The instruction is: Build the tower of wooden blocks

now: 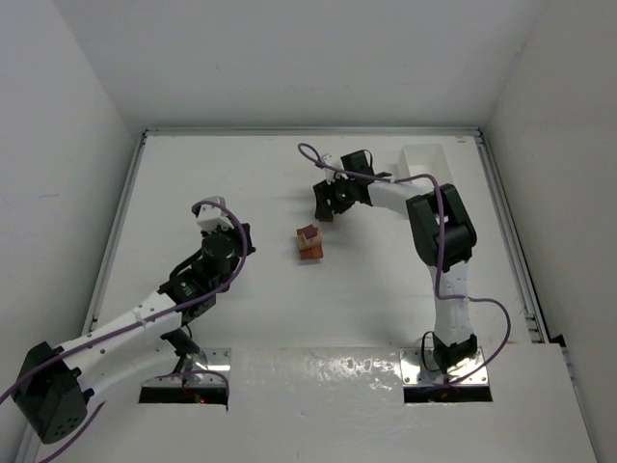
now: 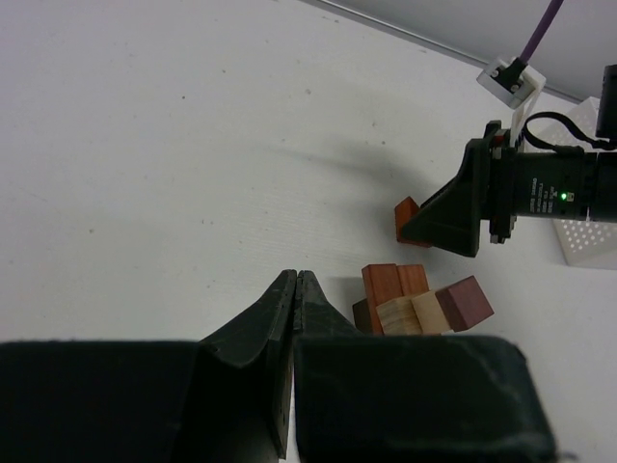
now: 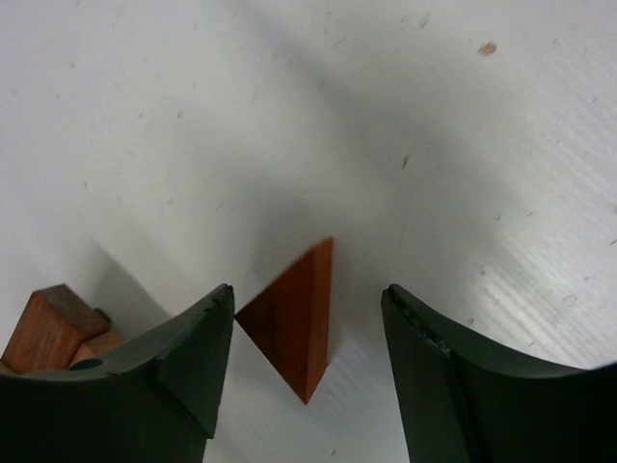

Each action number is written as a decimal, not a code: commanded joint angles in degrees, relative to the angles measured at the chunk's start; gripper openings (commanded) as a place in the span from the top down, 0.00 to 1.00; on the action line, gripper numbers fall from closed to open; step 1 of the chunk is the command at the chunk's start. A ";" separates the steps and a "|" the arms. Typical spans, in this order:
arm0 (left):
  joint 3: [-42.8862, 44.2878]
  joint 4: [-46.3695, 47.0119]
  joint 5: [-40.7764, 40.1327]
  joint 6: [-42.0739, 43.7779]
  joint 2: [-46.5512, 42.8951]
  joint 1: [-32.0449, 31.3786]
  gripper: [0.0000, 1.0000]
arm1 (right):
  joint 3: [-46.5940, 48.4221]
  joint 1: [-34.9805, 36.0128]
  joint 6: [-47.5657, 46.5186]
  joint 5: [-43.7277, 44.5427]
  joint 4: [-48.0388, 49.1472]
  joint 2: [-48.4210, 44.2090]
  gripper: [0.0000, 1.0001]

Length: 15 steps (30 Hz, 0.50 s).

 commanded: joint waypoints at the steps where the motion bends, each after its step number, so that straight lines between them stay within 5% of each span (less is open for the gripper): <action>1: 2.37 0.61 -0.62 -0.27 -0.63 -0.66 1.00 | 2.90 0.18 1.08 3.44 0.90 2.33 0.40; 10: 4.47 1.58 1.14 -0.09 0.68 -0.66 1.00 | -1.57 0.00 0.80 13.28 1.58 -1.34 0.75; 15: 6.93 1.67 4.48 -0.35 -0.45 -0.66 1.00 | -8.95 -2.27 7.90 13.47 7.03 -8.90 0.84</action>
